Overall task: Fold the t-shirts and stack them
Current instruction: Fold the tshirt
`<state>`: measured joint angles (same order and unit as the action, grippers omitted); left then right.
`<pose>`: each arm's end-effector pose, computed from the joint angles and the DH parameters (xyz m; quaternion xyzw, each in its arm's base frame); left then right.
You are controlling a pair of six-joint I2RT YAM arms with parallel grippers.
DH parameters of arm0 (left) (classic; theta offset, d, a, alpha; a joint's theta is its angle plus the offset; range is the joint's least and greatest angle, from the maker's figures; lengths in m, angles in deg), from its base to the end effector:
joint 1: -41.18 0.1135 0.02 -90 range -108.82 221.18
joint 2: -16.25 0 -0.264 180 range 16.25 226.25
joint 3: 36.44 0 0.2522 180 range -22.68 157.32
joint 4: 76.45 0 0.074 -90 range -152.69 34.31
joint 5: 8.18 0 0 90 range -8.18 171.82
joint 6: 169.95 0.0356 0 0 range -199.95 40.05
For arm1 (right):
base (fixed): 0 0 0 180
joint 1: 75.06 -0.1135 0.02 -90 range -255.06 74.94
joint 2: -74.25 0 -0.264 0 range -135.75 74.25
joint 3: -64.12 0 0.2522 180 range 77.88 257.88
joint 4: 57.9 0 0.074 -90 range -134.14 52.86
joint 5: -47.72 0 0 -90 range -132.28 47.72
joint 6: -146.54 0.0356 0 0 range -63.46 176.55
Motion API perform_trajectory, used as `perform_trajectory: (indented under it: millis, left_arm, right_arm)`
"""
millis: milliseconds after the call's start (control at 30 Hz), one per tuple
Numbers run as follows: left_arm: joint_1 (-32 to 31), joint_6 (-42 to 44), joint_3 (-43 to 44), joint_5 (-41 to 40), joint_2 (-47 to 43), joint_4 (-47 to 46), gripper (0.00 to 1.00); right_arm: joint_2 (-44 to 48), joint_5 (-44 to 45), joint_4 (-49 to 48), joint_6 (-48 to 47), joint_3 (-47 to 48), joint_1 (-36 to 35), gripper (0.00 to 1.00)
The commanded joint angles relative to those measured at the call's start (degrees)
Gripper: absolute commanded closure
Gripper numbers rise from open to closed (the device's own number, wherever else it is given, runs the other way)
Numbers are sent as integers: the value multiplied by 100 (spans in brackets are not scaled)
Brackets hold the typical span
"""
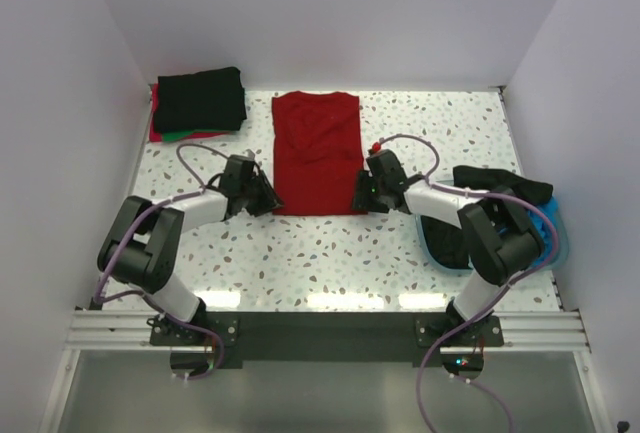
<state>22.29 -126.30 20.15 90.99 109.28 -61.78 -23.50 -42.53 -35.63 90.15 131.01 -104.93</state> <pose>0.2871 -0.1042 0.1424 -0.1972 0.9194 -0.2424 0.2389 0.2929 0.1684 0.1580 0.0303 0.9482 0.1681 0.2678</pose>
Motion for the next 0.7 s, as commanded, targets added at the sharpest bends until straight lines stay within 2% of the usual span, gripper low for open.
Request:
perform_trajectory:
  millis: [0, 67, 167, 200, 233, 267, 300, 433, 500, 667]
  left_arm:
    - [-44, -102, -362, -451, 110, 524, 65]
    - [-53, -111, -477, -513, 83, 498, 68]
    - [-88, -102, -504, -451, 179, 393, 95]
    - [-88, -111, -547, -312, 180, 367, 100]
    - [-88, -111, -608, -206, 163, 175, 100]
    - [-114, -120, -696, -118, -3, 77, 100]
    - [-149, -164, -914, -91, -135, 7, 100]
    - [-465, -339, -1434, -521, -1083, 539, 100]
    - [-764, -488, -1750, -644, -1786, 874, 100]
    - [-1335, -893, -2121, -469, -3691, 2052, 100]
  right_arm:
    - [81, -107, 54, 129, -232, -1, 50]
    - [160, -89, 37, 129, -355, -2, 57]
    - [169, -107, -16, 103, -399, 7, 76]
    - [178, -124, -34, 94, -434, -1, 80]
    - [195, -185, -60, 94, -469, 7, 84]
    - [309, -194, -34, 67, -504, -10, 95]
    - [379, -186, 36, 50, -600, -2, 98]
    - [1178, -98, 440, -73, -1136, -19, 100]
    - [1915, -194, 747, -82, -1591, -54, 100]
    - [3559, -853, 1913, -109, -2367, -142, 100]
